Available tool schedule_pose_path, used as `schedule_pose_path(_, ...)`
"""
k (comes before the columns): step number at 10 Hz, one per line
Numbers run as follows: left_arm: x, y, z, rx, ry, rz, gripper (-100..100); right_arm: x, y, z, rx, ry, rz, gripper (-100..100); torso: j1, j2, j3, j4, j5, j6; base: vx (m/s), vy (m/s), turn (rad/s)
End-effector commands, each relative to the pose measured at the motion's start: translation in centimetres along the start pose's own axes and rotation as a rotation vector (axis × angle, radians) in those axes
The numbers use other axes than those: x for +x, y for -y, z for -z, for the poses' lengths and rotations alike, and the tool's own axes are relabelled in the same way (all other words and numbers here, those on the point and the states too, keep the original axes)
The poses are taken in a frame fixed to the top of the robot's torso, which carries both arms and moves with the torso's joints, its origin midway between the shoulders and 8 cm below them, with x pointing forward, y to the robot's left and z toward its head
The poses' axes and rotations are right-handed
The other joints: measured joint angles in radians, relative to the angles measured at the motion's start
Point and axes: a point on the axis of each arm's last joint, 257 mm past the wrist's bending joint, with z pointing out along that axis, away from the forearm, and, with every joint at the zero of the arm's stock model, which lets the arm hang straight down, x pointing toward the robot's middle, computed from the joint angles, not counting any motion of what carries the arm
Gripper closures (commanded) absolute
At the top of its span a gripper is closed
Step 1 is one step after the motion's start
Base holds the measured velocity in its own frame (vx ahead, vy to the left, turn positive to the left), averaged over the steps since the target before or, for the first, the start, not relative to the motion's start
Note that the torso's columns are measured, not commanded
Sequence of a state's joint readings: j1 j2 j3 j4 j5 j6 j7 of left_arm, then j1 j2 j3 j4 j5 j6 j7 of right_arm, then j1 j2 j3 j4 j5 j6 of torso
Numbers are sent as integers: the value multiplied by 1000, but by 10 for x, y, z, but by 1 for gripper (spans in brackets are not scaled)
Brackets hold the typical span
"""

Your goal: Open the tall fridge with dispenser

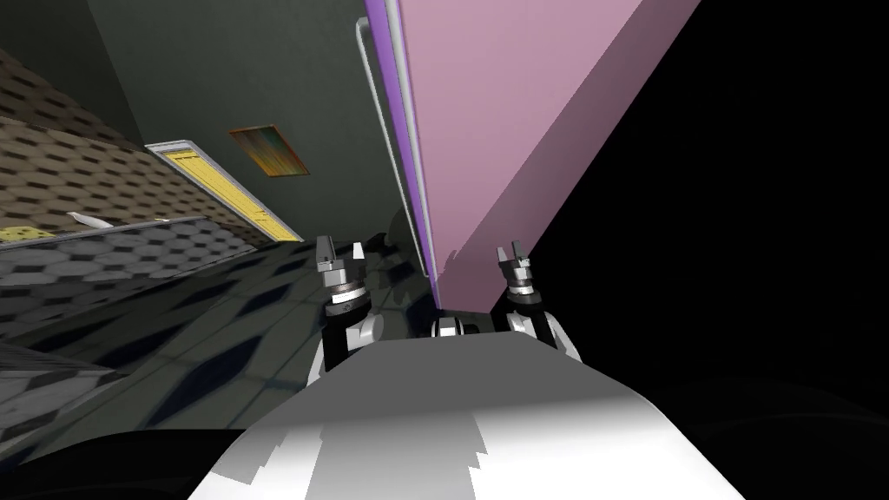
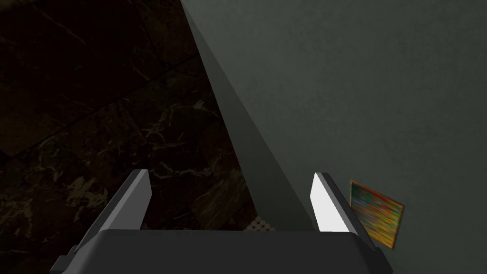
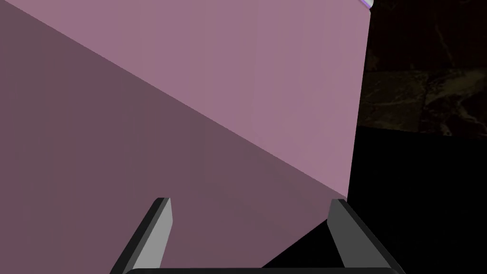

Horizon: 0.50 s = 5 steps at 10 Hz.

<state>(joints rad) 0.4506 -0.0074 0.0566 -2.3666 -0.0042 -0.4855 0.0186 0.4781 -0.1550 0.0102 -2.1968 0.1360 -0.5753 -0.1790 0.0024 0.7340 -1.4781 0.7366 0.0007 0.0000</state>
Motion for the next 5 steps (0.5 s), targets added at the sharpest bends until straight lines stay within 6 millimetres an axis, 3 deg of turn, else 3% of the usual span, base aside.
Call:
schedule_pose_path(1,0,0,0,0,0,0,0,1,2,0,5,-72,84,-100,-3,3,1,1,-1,0,54,113,-75)
schedule_pose_path(5,0,0,0,0,0,0,0,2,5,-1,11,-175,212,-100,-3,3,2,1,-1,0,67,149,-84)
